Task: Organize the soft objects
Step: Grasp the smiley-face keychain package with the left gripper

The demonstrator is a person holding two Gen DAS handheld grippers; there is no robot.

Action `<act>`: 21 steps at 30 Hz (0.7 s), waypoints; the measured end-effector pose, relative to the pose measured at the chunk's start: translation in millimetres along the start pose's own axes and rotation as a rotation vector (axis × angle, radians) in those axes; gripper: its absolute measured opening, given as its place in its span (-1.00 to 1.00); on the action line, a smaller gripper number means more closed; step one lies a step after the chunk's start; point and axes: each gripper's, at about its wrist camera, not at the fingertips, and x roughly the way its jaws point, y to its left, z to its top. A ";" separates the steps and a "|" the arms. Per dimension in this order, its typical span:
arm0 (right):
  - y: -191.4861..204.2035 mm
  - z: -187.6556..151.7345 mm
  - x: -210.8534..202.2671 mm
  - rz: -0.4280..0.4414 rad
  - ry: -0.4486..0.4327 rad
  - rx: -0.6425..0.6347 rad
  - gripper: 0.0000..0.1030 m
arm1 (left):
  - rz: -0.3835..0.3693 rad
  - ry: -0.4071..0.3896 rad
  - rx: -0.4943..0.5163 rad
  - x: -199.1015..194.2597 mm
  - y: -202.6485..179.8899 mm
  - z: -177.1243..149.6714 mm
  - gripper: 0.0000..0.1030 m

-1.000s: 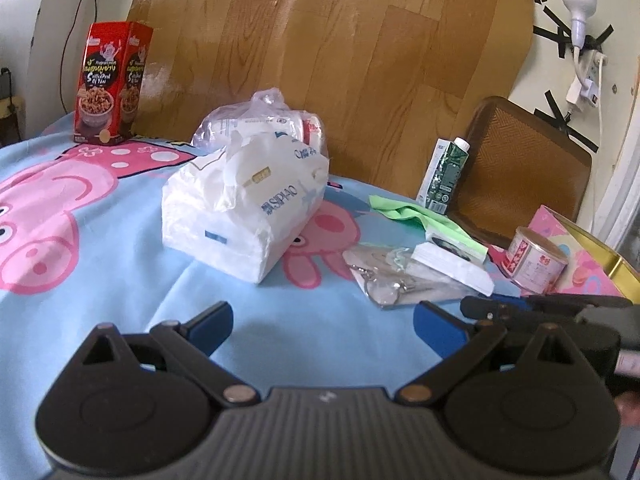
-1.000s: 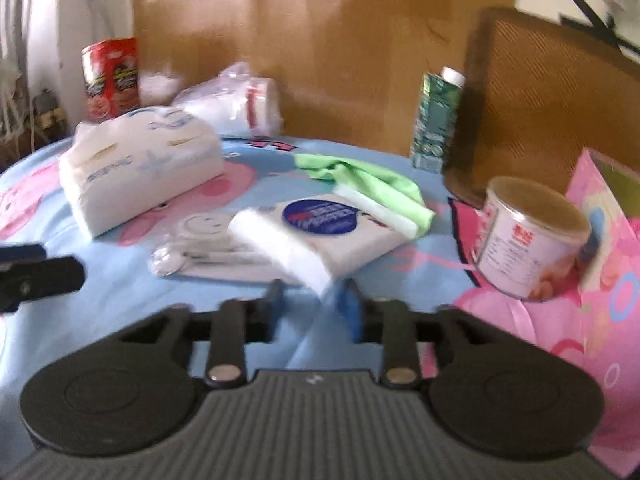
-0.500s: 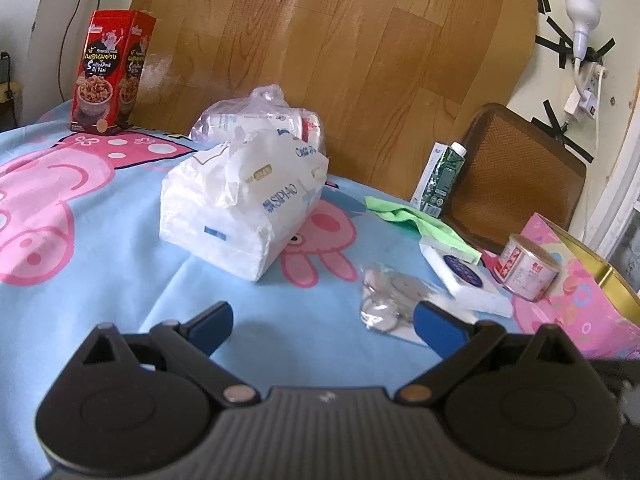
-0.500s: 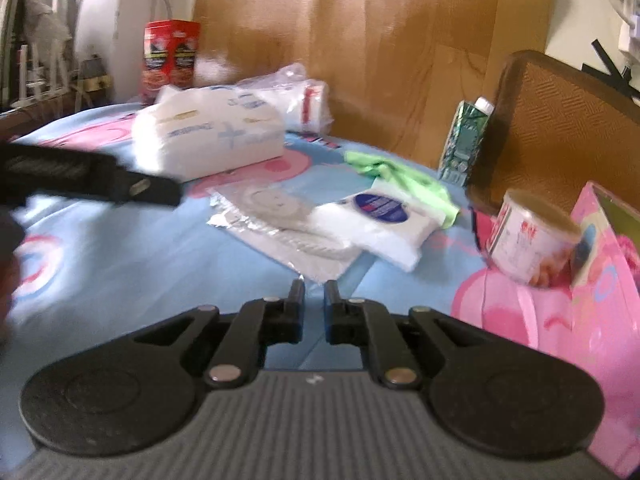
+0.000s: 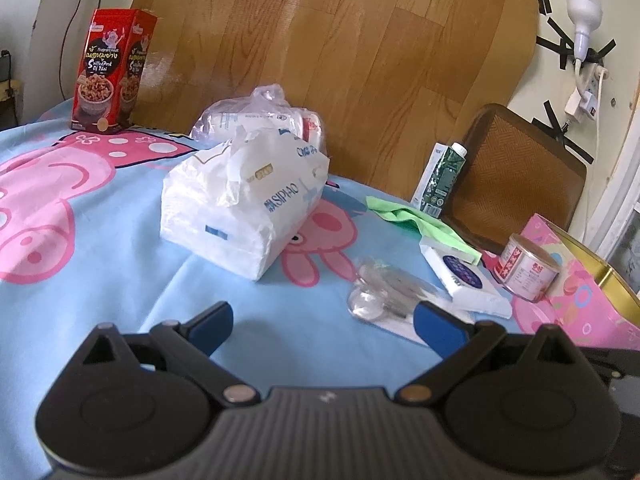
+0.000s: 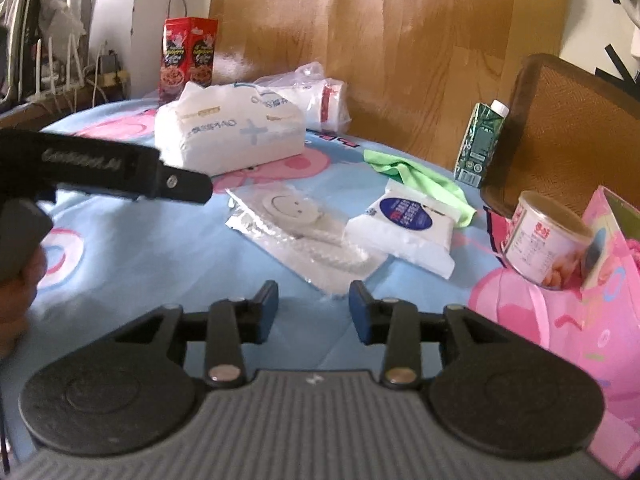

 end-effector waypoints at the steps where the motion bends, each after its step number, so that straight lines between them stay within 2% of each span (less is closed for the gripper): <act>1: 0.0 0.9 1.2 0.010 0.004 0.011 -0.65 | -0.001 -0.002 -0.002 -0.4 0.4 -0.1 0.94; 7: 20.4 -10.6 -17.9 -0.021 -0.006 -0.103 -0.73 | -0.017 0.005 -0.021 -0.1 4.3 0.9 0.94; 15: 18.5 -51.6 -80.8 -0.001 -0.005 -0.068 -0.70 | -0.082 0.038 -0.027 2.4 5.9 1.0 0.94; 17: 12.5 -59.9 -93.1 0.013 -0.004 -0.036 -0.54 | -0.137 0.056 -0.008 2.4 4.2 0.9 0.94; 19: 5.5 -64.1 -100.7 0.026 -0.016 0.006 -0.03 | -0.193 0.101 0.002 0.3 1.5 -0.8 0.93; 20: 2.3 -64.8 -103.1 0.028 -0.027 0.025 0.30 | -0.212 0.120 -0.002 -3.3 -0.9 -3.5 0.93; 21: -0.3 -64.8 -104.8 0.028 -0.041 0.037 0.39 | -0.232 0.132 -0.003 -9.0 -4.6 -7.5 0.93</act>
